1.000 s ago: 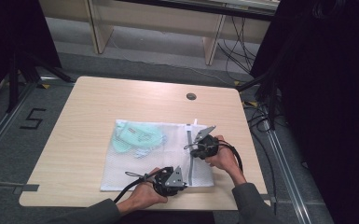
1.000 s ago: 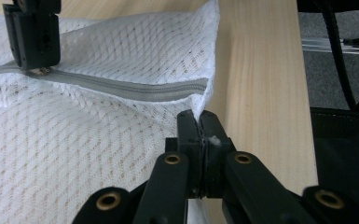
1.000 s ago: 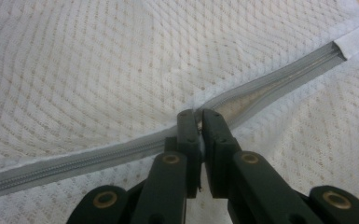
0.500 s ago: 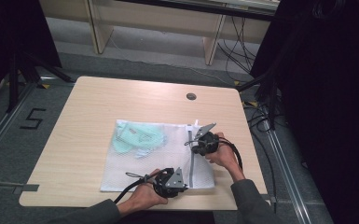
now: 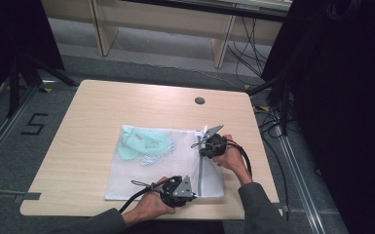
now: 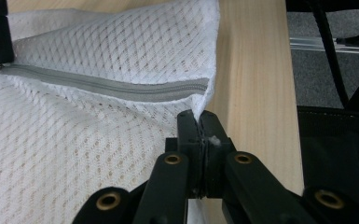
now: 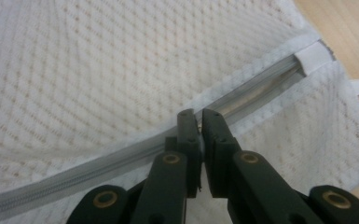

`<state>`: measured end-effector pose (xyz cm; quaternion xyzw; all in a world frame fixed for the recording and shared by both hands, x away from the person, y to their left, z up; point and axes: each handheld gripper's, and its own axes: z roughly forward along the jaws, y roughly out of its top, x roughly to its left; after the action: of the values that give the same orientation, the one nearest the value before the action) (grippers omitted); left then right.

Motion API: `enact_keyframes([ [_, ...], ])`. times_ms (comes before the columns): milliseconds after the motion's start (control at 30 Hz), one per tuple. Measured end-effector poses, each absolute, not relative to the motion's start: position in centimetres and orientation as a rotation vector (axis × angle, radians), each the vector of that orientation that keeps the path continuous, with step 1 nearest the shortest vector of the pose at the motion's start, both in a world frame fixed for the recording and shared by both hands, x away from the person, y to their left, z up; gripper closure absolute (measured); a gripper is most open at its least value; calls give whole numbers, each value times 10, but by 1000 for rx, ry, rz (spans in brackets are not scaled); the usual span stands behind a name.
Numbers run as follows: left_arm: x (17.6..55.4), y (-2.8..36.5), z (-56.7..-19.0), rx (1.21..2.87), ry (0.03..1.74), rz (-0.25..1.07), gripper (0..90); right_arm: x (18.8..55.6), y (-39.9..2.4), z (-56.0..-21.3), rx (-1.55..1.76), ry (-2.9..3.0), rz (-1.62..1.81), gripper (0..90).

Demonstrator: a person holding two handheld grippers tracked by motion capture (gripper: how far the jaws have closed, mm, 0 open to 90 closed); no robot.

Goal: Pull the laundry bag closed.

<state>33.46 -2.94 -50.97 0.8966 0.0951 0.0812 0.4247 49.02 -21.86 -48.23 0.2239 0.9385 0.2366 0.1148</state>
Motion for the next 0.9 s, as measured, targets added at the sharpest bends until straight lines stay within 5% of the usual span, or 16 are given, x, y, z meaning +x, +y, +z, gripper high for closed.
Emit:
enact_keyframes([
  [900, 331, -30, -505, 2230, 234, 199, 888, 513, -223, -486, 685, 2680, 696, 870],
])
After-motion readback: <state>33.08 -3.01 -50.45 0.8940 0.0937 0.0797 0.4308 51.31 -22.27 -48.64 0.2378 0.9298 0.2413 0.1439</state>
